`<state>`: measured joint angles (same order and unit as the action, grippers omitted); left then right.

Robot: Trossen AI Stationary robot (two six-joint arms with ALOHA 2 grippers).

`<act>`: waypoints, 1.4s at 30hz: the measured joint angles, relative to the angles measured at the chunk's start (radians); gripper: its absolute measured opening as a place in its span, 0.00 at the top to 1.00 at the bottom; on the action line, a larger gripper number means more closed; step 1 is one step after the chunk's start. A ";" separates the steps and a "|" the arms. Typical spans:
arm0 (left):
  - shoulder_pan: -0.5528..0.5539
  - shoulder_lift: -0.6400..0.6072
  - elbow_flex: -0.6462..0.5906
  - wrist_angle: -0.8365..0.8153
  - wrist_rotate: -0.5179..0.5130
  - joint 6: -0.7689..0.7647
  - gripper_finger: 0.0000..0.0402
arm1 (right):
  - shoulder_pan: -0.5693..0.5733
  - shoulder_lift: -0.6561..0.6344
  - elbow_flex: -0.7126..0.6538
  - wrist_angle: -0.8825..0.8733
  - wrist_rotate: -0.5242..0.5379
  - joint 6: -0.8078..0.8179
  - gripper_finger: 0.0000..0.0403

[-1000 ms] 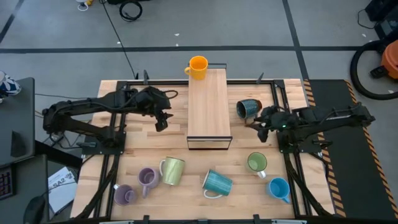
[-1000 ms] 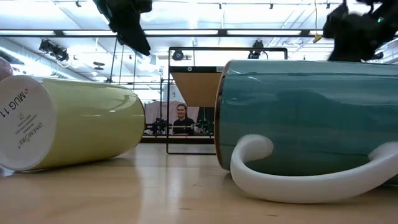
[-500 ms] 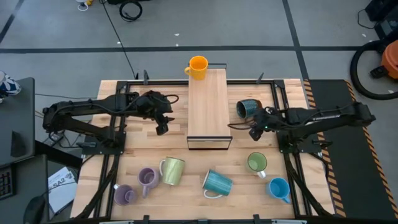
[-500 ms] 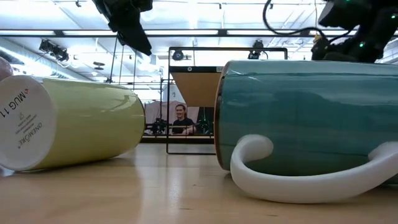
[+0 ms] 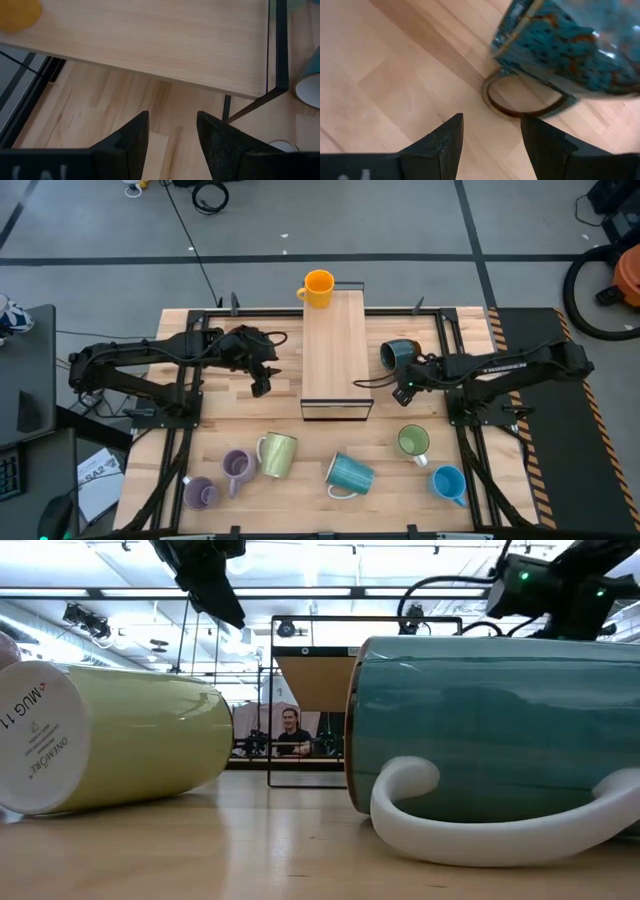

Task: Place coffee mugs
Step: Put the dark green mug on the shelf

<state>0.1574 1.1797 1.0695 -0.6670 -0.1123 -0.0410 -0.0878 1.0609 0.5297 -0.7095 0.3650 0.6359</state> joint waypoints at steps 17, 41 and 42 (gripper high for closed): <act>0.000 0.000 0.000 0.003 0.000 -0.001 0.57 | -0.087 0.181 0.000 0.151 -0.026 -0.037 0.49; 0.000 0.000 0.000 0.003 0.000 -0.027 0.57 | -0.139 0.317 0.002 0.269 -0.021 -0.056 0.60; 0.000 0.000 0.000 0.003 0.000 -0.027 0.57 | -0.139 0.316 0.002 0.270 -0.023 -0.057 0.63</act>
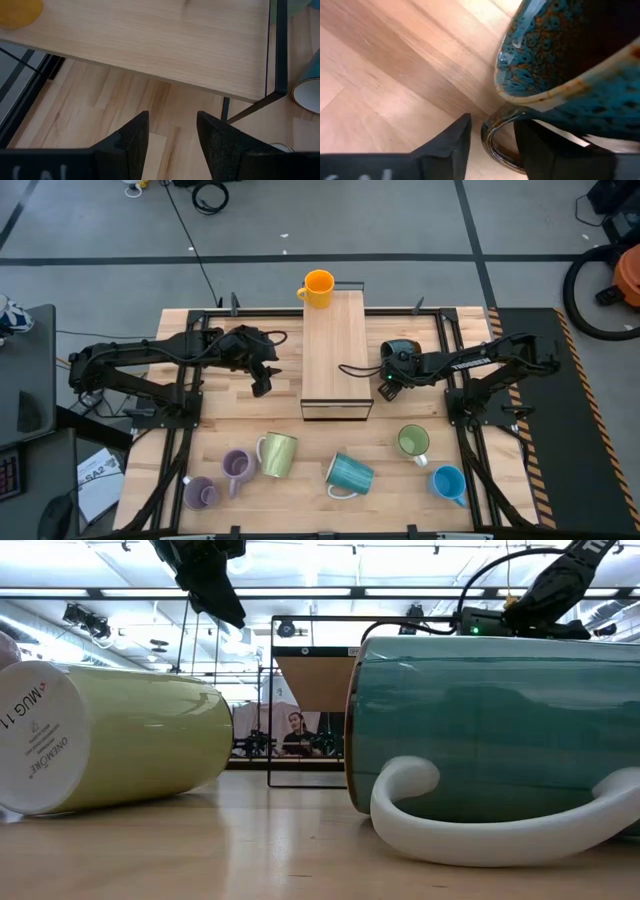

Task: Place coffee mugs
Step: Put the dark green mug on the shelf

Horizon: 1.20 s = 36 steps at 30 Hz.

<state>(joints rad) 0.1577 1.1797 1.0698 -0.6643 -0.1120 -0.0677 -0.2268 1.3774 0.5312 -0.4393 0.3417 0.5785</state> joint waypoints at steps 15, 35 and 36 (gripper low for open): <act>0.000 0.000 0.000 0.000 0.000 0.000 0.57 | 0.000 -0.001 -0.002 -0.004 0.002 -0.006 0.88; 0.000 0.000 0.000 -0.001 0.000 -0.001 0.57 | -0.008 -0.222 -0.004 -0.031 -0.146 -0.063 0.87; 0.000 0.000 0.000 -0.001 0.000 0.000 0.57 | -0.011 -0.242 -0.004 -0.040 -0.160 -0.064 0.87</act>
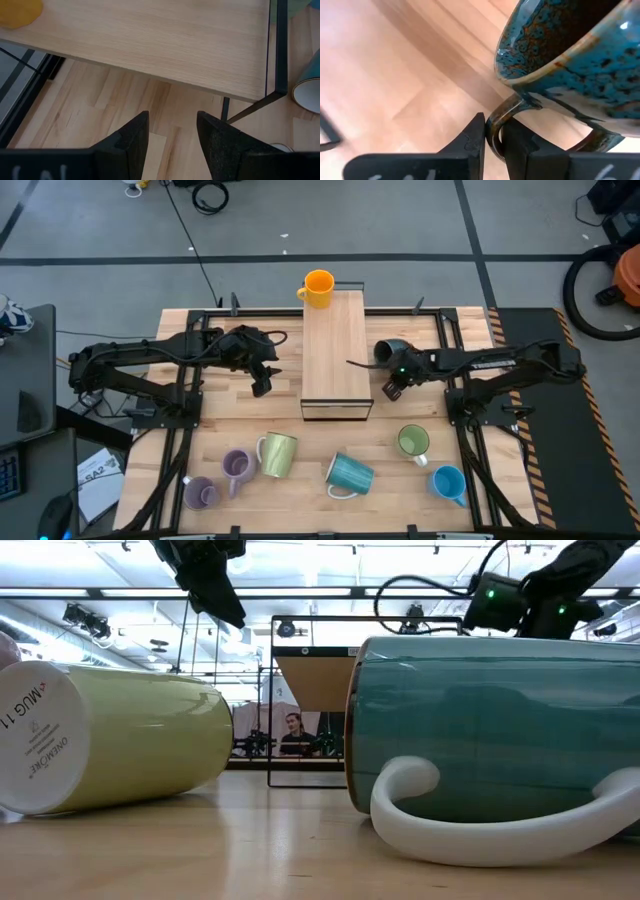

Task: Place coffee mugs
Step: Put the dark green mug on the shelf

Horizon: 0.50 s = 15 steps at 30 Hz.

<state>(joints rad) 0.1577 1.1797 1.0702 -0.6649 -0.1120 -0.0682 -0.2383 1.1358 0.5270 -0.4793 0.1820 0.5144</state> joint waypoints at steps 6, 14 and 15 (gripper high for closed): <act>0.000 0.000 0.000 0.000 0.000 0.000 0.57 | -0.021 -0.112 0.000 -0.015 -0.056 0.000 0.87; 0.000 0.000 0.000 0.000 0.000 0.000 0.57 | -0.052 -0.242 0.000 -0.019 -0.109 -0.018 0.87; 0.000 0.000 0.000 0.000 0.000 0.000 0.57 | -0.057 -0.258 0.000 -0.019 -0.109 -0.018 0.87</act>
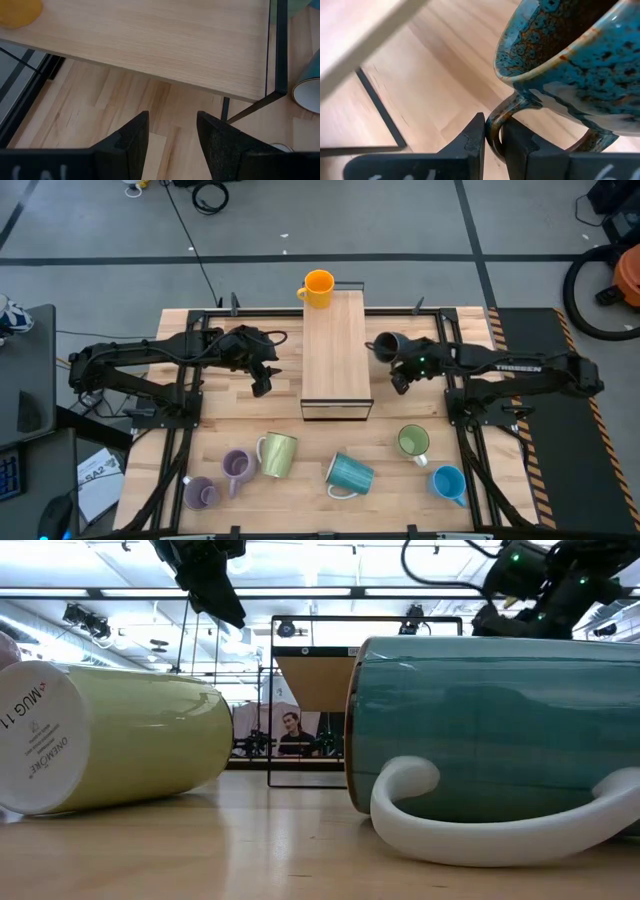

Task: Place coffee mugs
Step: Put the dark green mug on the shelf

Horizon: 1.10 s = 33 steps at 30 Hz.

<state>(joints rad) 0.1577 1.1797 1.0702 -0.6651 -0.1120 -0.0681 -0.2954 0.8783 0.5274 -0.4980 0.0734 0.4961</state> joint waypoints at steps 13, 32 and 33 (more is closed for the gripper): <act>0.000 0.000 0.000 0.000 0.000 0.000 0.57 | -0.092 -0.103 0.000 0.159 -0.074 -0.040 0.87; 0.000 0.000 0.000 0.001 0.000 0.000 0.57 | -0.546 -0.113 -0.240 0.559 -0.633 0.003 0.87; 0.000 0.000 0.000 0.001 0.000 0.000 0.57 | -0.559 -0.113 -0.255 0.578 -0.643 0.010 0.87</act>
<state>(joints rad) 0.1576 1.1797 1.0702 -0.6640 -0.1120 -0.0679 -0.8539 0.7650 0.2724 0.0803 -0.5699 0.5062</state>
